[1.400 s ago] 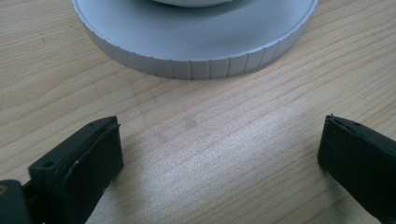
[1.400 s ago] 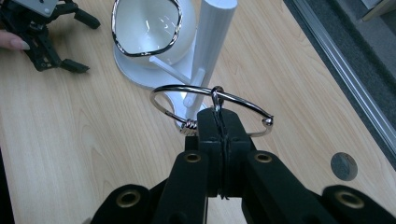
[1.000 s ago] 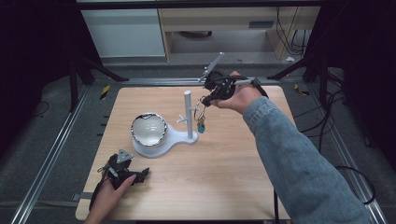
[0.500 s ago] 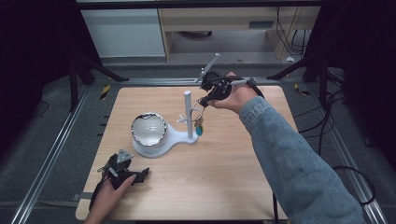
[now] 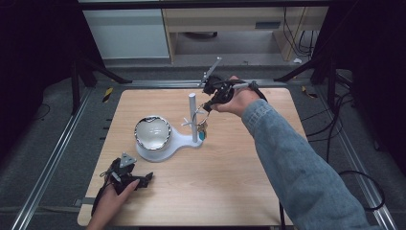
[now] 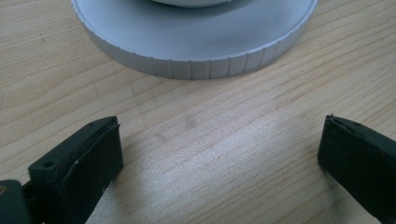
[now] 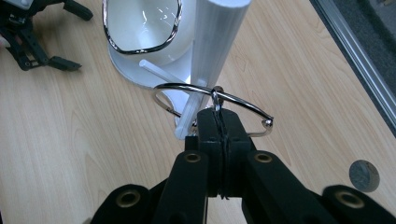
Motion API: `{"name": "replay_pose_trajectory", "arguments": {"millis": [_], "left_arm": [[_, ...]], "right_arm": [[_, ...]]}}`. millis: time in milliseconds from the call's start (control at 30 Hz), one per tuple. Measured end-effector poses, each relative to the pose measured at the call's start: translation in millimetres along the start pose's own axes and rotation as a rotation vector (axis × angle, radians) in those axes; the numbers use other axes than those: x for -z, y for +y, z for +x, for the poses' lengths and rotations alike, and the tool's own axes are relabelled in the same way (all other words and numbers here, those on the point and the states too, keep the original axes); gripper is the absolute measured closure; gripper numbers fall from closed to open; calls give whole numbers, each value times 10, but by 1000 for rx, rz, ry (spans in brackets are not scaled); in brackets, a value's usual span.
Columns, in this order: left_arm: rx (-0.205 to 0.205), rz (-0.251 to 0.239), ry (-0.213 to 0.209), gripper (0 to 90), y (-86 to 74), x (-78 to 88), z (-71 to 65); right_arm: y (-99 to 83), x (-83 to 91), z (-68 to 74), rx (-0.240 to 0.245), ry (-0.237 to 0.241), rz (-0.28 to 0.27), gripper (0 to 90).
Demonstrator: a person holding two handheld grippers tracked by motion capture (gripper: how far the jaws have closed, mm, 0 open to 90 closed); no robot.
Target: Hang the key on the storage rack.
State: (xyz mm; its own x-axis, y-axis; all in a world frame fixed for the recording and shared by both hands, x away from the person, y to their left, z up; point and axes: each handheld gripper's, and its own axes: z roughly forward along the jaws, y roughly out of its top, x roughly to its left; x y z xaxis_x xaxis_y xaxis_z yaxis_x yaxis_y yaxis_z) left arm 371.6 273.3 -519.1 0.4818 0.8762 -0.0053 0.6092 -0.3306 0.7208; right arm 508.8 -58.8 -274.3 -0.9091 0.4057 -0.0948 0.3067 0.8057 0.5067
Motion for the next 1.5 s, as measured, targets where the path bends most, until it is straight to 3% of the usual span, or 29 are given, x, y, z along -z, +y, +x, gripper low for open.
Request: {"name": "replay_pose_trajectory", "arguments": {"millis": [700,933,1133,1500], "left_arm": [[-1,1,-2,0,-1,1,0],[0,0,-2,0,-1,0,-1],[-3,0,-2,0,-1,1,0],[-2,0,-2,0,-1,1,0]], "right_arm": [[16,-173,-133,-31,28,40,890],[30,-220,-151,-33,44,33,875],[23,-154,-161,-41,30,1,842],[-66,-66,-158,-63,-48,-56,621]]}}
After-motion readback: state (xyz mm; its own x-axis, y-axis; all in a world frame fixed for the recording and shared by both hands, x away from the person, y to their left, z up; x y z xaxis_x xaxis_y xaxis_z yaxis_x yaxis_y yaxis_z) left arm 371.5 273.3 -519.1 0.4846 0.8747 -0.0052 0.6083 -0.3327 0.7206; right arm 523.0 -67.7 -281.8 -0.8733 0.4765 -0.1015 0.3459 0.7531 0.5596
